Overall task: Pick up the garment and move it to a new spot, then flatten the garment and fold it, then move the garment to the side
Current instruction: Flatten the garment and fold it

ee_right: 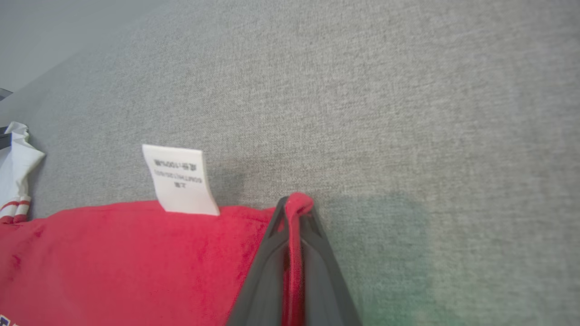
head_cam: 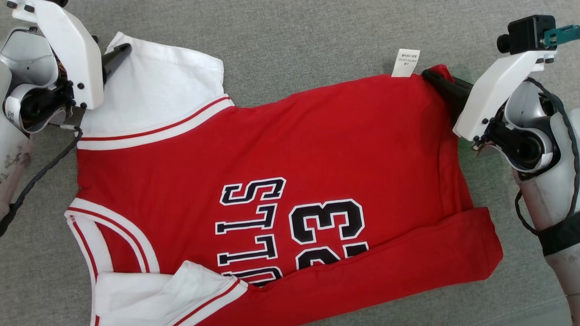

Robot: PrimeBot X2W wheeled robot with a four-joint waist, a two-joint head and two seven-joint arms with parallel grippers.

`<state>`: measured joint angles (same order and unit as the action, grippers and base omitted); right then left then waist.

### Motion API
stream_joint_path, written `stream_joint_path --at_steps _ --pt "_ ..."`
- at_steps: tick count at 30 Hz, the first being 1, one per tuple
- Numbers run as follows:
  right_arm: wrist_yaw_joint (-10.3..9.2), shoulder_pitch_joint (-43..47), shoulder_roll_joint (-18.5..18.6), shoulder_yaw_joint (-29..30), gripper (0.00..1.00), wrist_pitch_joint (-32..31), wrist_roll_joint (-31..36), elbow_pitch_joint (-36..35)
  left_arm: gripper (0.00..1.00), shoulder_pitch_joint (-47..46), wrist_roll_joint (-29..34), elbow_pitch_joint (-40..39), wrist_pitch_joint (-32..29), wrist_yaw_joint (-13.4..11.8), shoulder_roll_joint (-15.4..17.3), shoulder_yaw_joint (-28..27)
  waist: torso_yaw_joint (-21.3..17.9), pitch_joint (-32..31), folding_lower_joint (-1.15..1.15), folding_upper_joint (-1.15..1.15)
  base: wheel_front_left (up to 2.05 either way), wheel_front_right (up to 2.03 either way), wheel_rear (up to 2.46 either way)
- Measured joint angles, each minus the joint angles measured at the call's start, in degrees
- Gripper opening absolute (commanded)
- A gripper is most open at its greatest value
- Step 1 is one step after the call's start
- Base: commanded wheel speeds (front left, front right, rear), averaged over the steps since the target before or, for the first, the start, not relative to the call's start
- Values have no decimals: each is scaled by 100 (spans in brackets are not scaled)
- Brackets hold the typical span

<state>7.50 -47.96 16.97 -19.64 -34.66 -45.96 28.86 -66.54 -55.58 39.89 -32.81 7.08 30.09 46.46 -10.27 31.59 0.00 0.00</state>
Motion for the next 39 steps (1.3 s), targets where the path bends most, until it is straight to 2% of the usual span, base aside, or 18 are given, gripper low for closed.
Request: stream_joint_path --at_steps 11,19,27,33,39 --pt "-1 36 109 -166 0 673 -260 288 0 53 -182 155 355 34 5 140 128 -308 0 0 0 0 0" --pt "-1 238 261 -248 0 1033 -374 624 0 290 -391 -10 523 34 136 319 263 -730 0 0 0 0 0" --pt "0 233 260 -358 0 1300 -391 982 0 392 -520 65 619 34 107 428 310 -1056 0 0 0 0 0" --pt "0 315 298 -732 0 1226 -515 1012 0 678 -795 -192 342 34 177 701 319 -1449 0 0 0 0 0" --pt "0 527 426 -1107 0 1110 -591 1189 0 1104 -1256 -577 -290 34 461 944 328 -1940 0 0 0 0 0"
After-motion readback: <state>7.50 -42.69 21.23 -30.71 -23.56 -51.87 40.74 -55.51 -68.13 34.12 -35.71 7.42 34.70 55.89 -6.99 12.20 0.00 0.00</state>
